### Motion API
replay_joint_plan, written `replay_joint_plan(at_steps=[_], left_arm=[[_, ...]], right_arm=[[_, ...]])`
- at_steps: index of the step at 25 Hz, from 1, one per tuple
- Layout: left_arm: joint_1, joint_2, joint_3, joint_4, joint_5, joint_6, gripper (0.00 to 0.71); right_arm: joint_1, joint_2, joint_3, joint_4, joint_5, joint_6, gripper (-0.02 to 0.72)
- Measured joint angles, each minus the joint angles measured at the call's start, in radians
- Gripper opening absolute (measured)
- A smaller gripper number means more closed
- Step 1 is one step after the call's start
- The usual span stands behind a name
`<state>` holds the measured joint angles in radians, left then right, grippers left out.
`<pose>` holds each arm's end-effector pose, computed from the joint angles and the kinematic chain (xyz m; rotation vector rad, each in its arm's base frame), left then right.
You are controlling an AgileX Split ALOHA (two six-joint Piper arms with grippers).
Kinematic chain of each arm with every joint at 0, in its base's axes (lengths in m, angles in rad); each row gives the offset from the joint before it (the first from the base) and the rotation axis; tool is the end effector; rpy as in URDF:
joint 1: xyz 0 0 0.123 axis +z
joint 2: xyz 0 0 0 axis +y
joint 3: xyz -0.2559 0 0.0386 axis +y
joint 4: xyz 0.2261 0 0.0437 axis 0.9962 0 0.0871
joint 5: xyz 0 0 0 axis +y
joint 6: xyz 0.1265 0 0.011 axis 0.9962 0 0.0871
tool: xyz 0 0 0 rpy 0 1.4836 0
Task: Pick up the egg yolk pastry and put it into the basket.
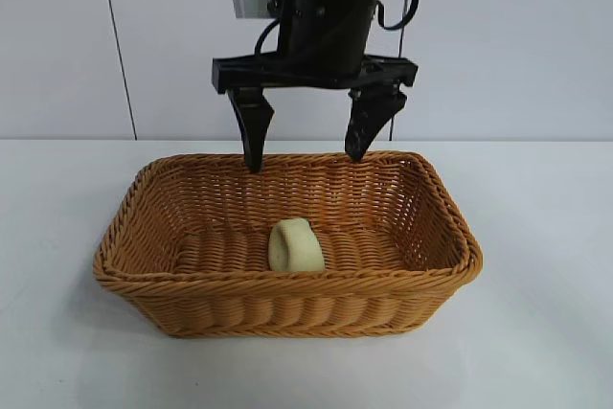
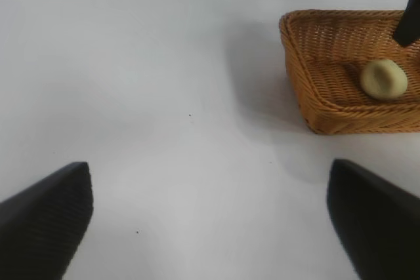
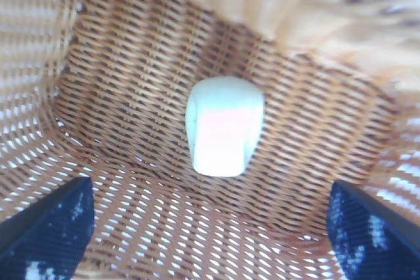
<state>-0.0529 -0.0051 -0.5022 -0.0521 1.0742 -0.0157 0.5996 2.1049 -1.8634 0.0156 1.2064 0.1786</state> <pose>0.0325 -0.0075 0.2498 0.0412 2.0506 -0.1051 0.3456 0.2385 0.1878 -0.6105 2.8859 0.1387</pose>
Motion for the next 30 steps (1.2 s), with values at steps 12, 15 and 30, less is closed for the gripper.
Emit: replay_joint_plan(at_steps=[12,15,30], left_arm=[[0.0,0.0,0.0,0.0,0.0,0.0,0.696],[0.0,0.0,0.0,0.0,0.0,0.0,0.696],[0.0,0.0,0.0,0.0,0.0,0.0,0.696]], right_arm=[[-0.28,0.0,-0.026,-0.038,0.004,-0.012,0.695],[-0.38,0.0,-0.026,-0.046,0.004,-0.031,0.695],[-0.608,-0.032,0.047,-0.05,0.003,-0.08,0.695]])
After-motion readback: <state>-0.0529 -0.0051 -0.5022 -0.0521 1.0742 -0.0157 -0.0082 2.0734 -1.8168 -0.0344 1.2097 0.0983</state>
